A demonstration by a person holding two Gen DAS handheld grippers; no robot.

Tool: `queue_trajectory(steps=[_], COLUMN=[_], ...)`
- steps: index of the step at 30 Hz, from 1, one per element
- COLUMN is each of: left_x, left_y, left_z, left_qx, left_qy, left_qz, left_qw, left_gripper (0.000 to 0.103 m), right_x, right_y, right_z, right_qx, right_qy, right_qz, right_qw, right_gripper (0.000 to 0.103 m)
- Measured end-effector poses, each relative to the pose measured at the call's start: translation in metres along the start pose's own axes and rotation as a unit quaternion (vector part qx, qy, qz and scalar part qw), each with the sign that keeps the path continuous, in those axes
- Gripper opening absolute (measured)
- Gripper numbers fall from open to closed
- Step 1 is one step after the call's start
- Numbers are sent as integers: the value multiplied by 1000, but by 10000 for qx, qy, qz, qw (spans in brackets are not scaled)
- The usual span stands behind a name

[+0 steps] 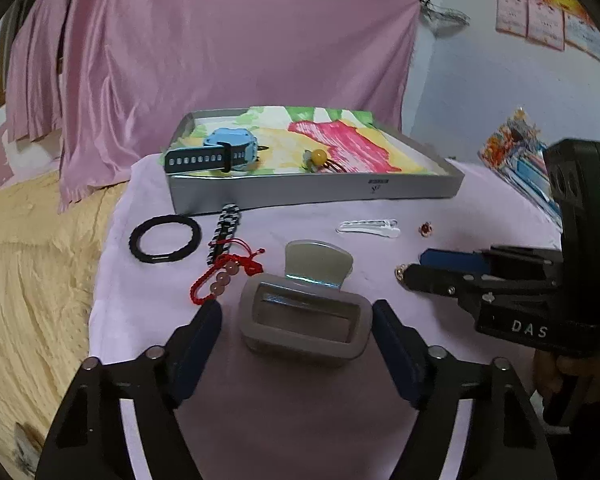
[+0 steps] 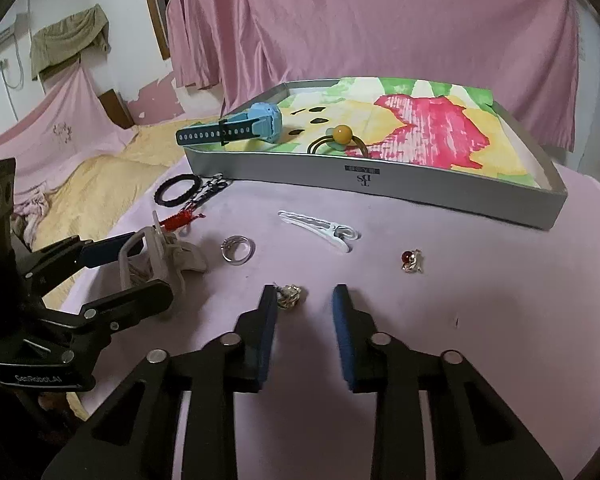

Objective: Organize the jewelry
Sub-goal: 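Grasp the grey claw clip with the left tool while the right tool grasps a gold earring, then carry the claw clip and earring into the tray and open both tools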

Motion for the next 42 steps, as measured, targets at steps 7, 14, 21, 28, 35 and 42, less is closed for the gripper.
queue_trajectory(steps=[7, 14, 21, 28, 35, 42], left_x=[3, 7, 4, 1, 3, 7], left_y=[1, -4, -14, -11, 18, 62], left_z=[1, -2, 7, 48, 94, 116], left_qx=[-46, 20, 323, 783, 740, 251], left_qy=[-4, -107, -507, -989, -982, -982], left_qz=[-72, -138, -274, -287, -120, 58], left_qw=[10000, 9998, 9978, 9916, 9923, 9948], left_gripper=[61, 61, 61, 61, 61, 61], right_x=[-3, 1, 9, 25, 49, 73], right_y=[4, 2, -17, -28, -22, 6], right_z=[3, 4, 6, 37, 75, 97], right_qx=[-45, 73, 580, 987, 1102, 771], right_qy=[-146, -59, 75, -66, -55, 37], right_qz=[-2, 220, 522, 400, 112, 15], right_qw=[9999, 9997, 9969, 9943, 9938, 9970], right_gripper=[15, 10, 10, 10, 10, 11])
Point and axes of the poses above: each gripper's, at about its wrist camera, not at the fingertips, and y roughly the way its jaws point, x to its right, z to its top, the point moved 2 cm from there along y, roughly the way its jaws point, and after that the axes turned 8 degrees about z, right-handed, at the moved point
